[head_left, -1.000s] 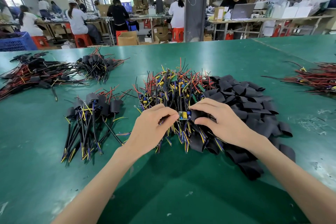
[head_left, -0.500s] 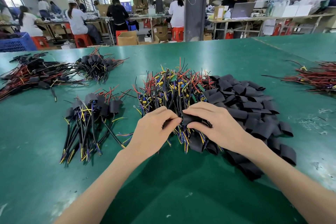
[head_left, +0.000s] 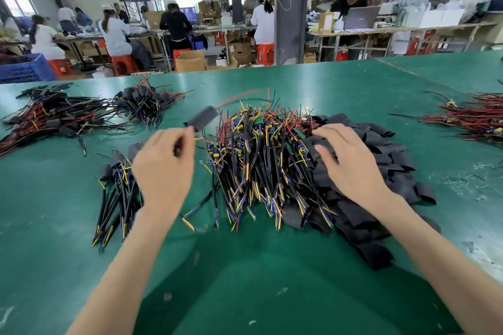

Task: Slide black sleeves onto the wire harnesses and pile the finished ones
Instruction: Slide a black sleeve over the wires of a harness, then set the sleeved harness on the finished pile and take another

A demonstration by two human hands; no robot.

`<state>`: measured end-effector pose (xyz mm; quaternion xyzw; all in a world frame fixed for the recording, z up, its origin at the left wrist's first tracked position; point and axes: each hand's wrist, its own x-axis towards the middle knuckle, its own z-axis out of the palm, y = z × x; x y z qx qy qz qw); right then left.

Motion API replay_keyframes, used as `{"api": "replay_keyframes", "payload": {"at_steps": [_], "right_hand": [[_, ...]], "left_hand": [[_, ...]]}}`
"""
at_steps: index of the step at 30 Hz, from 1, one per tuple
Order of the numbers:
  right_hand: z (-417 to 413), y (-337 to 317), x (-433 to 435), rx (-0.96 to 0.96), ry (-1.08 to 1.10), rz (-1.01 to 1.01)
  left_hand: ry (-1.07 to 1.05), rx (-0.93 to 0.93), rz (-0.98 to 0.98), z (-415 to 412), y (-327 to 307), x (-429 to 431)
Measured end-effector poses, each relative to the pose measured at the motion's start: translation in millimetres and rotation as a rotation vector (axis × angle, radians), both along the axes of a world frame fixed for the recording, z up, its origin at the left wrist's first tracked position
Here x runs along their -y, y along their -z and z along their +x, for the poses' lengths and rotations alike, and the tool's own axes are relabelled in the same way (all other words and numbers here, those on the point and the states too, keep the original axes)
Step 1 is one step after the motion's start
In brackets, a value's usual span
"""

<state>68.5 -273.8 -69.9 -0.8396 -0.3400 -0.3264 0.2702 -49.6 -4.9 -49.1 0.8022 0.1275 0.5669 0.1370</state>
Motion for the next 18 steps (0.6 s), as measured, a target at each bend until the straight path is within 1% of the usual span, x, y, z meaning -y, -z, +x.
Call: {"api": "replay_keyframes", "payload": {"at_steps": [3, 5, 7, 9, 11, 14, 16, 18], "right_hand": [[18, 11, 2, -0.108, 0.12, -0.252], [27, 16, 1, -0.176, 0.118, -0.383], [33, 18, 0, -0.23, 0.082, -0.469], [37, 20, 1, -0.242, 0.074, -0.499], [40, 22, 2, -0.217, 0.109, -0.498], [43, 25, 4, -0.195, 0.209, -0.533], [45, 26, 6, -0.195, 0.274, -0.565], [44, 26, 6, -0.202, 0.321, -0.575]], "left_hand": [[-0.23, -0.093, -0.169, 1, 6, -43], [-0.315, -0.2, -0.222, 0, 14, -66], [-0.391, -0.358, -0.265, -1, 23, -78], [-0.434, -0.448, -0.312, -1, 27, -82], [-0.45, -0.448, -0.339, 0, 27, -81], [-0.441, -0.387, -0.353, 2, 25, -75], [-0.426, -0.349, -0.331, 3, 23, -70], [-0.366, -0.303, -0.292, 7, 20, -60]]}}
